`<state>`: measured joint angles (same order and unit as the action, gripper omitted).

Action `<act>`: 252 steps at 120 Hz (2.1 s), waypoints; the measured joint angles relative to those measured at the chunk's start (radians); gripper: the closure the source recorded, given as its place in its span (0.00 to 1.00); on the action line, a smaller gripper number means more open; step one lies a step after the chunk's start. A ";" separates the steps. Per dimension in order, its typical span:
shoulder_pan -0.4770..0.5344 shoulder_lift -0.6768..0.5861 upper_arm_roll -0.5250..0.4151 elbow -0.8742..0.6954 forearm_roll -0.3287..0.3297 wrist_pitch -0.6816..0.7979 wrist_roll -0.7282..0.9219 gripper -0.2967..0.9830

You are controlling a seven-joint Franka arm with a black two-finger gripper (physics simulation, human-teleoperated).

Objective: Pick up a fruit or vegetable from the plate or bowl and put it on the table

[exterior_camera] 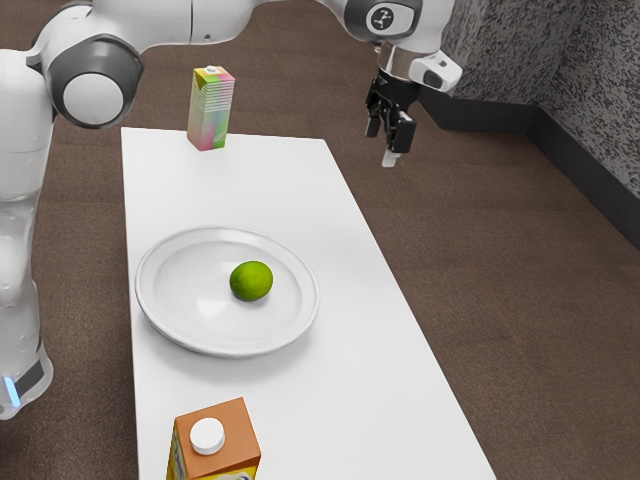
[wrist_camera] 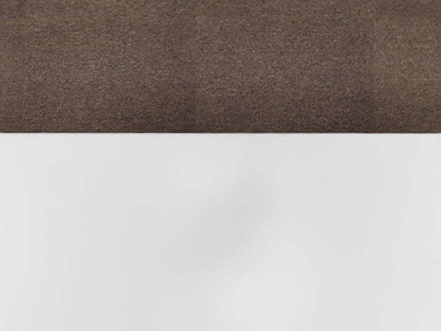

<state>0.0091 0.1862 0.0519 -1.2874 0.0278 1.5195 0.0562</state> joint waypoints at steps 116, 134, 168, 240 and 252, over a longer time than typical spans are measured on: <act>-0.010 -0.323 -0.299 -0.495 -0.041 0.058 0.021 0.23; -0.009 -0.357 -0.317 -0.556 -0.052 0.106 0.023 0.23; -0.011 -0.497 -0.394 -0.678 -0.069 0.152 0.029 0.23; -0.005 -0.624 -0.286 -0.999 -0.064 0.360 0.038 0.23; -0.005 -0.662 -0.281 -1.052 -0.064 0.396 0.038 0.23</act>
<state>0.0046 -0.4762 -0.2290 -2.3393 -0.0366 1.9152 0.0939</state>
